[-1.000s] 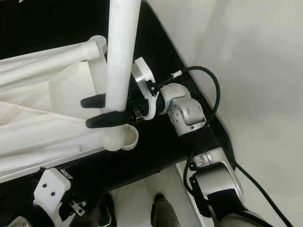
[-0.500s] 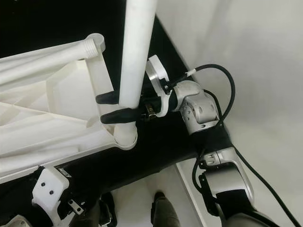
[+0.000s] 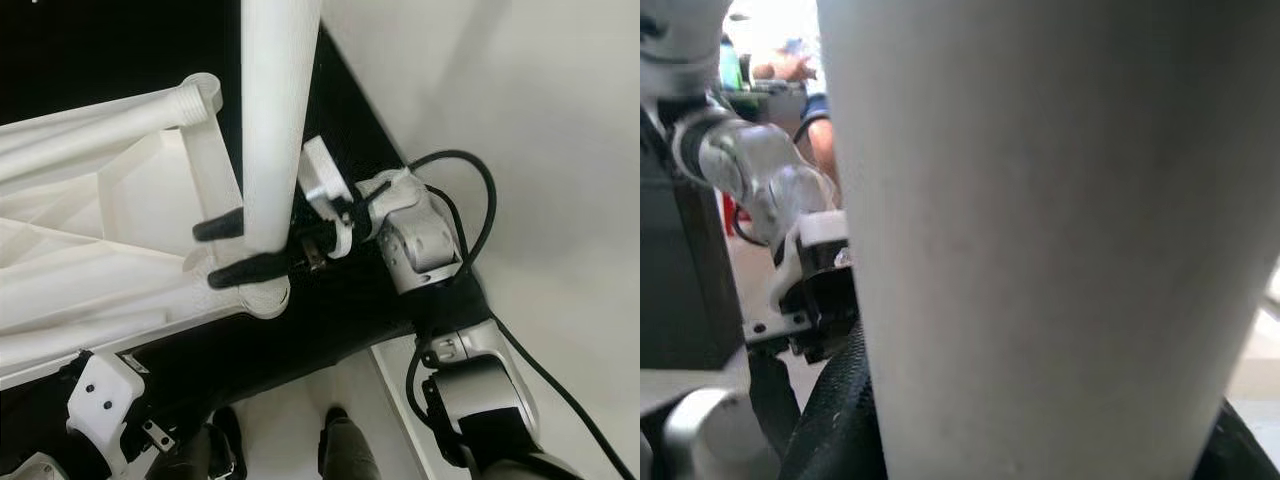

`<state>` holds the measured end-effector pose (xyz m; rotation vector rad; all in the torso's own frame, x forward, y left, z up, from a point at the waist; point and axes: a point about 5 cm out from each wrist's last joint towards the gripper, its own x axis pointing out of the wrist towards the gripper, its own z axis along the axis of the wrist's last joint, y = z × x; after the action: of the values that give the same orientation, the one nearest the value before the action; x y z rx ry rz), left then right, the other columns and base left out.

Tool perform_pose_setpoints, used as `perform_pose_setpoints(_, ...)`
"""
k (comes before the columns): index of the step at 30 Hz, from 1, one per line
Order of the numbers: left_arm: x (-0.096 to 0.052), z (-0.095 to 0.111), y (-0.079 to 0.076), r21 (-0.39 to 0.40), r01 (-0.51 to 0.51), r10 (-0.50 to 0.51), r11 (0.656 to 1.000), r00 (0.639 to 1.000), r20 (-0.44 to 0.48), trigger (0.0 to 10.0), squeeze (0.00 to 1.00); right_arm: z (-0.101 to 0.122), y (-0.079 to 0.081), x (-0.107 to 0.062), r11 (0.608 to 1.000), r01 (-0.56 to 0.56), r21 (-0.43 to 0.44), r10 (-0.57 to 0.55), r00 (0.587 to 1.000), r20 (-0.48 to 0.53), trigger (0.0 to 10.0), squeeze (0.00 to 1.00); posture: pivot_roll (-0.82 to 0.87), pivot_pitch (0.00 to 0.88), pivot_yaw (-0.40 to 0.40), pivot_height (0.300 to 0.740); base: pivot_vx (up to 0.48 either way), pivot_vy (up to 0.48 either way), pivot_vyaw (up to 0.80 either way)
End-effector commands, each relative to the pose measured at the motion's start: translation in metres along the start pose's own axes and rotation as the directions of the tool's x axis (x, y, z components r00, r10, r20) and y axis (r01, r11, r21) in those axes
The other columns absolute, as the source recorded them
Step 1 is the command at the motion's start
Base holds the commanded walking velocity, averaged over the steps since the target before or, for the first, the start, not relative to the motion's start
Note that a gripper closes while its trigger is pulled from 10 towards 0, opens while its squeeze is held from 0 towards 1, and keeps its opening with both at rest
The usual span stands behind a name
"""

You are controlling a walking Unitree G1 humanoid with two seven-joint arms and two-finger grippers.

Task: Building children table

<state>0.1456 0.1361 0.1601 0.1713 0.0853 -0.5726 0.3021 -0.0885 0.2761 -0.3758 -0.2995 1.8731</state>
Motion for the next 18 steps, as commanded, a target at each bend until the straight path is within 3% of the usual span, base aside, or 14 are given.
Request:
perform_pose_setpoints(1,-0.0019,-0.0054,-0.0004,-0.003,0.002,-0.002,1.0,1.0,-0.027,10.0,0.0,-0.0293,0.0126,0.0011,0.995,-0.005,0.101,0.019,0.991,-0.135,10.0,0.0,-0.15,0.386,-0.014,0.74,0.0,0.0,0.0)
perform_pose_setpoints(9,0.0009,-0.0061,-0.0001,-0.004,0.004,-0.004,1.0,1.0,-0.02,10.0,0.0,-0.0292,0.0202,-0.0002,0.998,-0.014,0.062,0.028,0.971,-0.236,10.0,0.0,-0.16,0.375,-0.014,0.74,0.0,0.0,0.0)
perform_pose_setpoints(18,0.0015,-0.0061,-0.0001,-0.001,0.002,-0.002,1.0,1.0,-0.017,10.0,0.0,-0.0283,0.0194,0.0015,0.998,-0.019,0.067,0.036,0.962,-0.269,10.0,0.0,-0.16,0.368,-0.016,0.74,0.0,0.0,0.0)
